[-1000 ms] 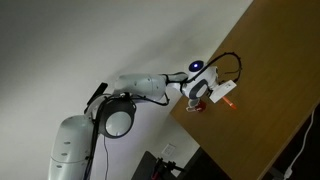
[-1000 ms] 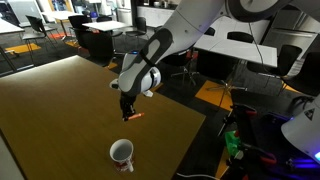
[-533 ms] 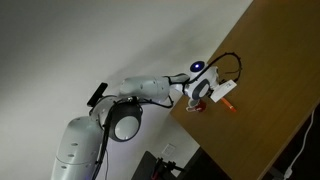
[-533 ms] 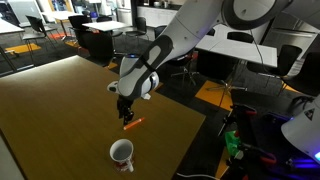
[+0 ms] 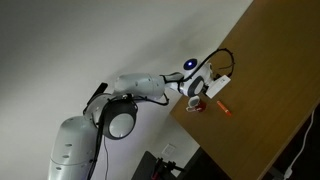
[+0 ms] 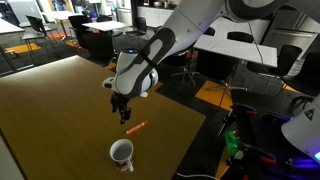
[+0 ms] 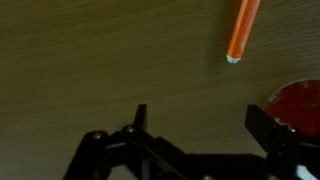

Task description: Take the orange marker out of the maroon mug

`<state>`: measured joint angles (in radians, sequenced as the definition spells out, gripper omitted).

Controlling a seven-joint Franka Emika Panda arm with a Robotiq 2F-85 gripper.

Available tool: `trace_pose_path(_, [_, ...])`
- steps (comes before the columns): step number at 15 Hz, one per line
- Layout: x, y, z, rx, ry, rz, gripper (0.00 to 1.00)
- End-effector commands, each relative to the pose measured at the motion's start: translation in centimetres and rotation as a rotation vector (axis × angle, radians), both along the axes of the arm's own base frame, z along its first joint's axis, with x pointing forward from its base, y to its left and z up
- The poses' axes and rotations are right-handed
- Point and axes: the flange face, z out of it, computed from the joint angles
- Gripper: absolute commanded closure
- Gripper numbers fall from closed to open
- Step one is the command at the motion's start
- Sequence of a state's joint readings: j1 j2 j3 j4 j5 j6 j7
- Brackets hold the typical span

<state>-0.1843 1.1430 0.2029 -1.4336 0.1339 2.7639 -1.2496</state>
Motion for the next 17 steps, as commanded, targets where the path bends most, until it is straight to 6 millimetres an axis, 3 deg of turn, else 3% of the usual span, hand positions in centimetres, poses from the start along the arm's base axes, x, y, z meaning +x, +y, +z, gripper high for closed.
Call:
trace_pose_path(1, [-2.3,0.8,4.5,-0.018,-0.033,0.002,0.00])
trace_pose_path(9, [-6.8,1.9,11.0,-0.039,-0.113,0.019,0.00])
trace_pose_path(10, [-4.4,1.8,9.0,-0.026,-0.095,0.026,0.00])
trace_pose_path(13, [-5.8,2.0,10.0,-0.032,-0.097,0.031,0.00])
trace_pose_path(17, [-6.1,1.9,10.0,-0.033,-0.092,0.031,0.00])
